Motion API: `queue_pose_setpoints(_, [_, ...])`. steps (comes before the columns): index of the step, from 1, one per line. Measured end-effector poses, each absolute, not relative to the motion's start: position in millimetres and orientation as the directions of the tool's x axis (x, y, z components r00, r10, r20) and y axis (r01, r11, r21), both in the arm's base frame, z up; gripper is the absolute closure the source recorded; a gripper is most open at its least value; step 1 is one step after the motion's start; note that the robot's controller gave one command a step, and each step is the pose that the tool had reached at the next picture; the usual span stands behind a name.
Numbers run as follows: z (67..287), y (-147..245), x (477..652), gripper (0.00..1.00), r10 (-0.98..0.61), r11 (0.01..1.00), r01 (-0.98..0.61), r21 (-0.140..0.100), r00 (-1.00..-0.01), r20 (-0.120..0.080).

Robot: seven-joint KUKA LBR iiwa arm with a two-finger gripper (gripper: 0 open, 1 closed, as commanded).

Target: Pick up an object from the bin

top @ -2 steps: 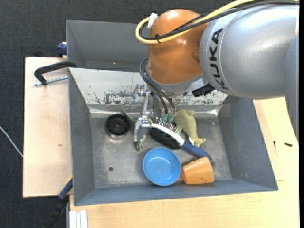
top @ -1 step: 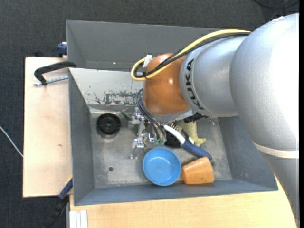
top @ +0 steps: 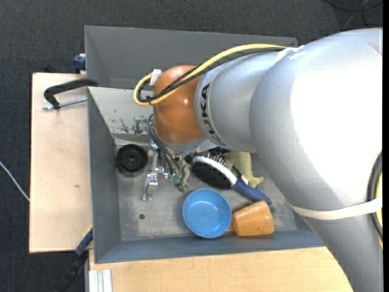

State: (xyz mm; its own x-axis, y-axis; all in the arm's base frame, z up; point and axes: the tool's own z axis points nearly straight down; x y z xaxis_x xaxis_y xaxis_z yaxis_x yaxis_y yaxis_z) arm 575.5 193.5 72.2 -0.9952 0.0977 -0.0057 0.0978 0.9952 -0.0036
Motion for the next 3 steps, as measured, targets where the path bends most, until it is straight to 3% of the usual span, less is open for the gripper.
queue_pose_setpoints(1, [81.7, 221.9, 603.7, 0.00, 0.323, 0.946, 0.323, 0.004, -0.946, -0.008])
queue_pose_setpoints(2, [81.1, 218.4, 603.8, 1.00, 0.325, 0.946, 0.325, -0.002, -0.946, -0.009])
queue_pose_setpoints(3, [211.3, 209.1, 593.9, 1.00, 0.157, 0.988, 0.157, 0.006, -0.987, -0.012])
